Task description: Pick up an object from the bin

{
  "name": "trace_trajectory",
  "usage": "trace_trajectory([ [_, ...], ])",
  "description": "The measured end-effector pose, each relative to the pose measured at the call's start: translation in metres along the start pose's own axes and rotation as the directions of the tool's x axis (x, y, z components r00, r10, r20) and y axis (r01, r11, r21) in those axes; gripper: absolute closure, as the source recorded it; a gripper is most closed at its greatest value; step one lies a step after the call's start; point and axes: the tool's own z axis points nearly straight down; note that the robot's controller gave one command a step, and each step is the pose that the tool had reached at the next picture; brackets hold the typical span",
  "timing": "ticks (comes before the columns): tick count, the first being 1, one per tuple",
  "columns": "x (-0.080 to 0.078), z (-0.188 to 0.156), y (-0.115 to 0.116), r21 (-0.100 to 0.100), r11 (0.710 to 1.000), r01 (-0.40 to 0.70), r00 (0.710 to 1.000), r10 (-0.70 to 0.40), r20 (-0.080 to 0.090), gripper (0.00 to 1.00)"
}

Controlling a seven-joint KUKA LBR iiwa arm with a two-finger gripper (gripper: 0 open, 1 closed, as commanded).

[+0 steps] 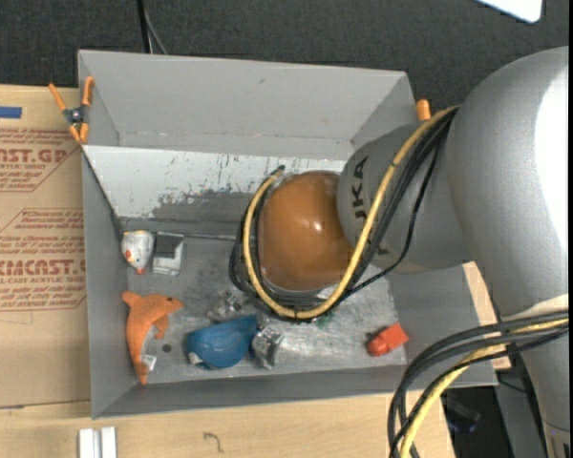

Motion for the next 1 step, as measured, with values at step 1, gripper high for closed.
trace_trajectory([
  [1, 0.0029, -0.1766, -0.0064, -0.002, 0.999, 0.052, 0.999, -0.052, -0.010, 1.00],
])
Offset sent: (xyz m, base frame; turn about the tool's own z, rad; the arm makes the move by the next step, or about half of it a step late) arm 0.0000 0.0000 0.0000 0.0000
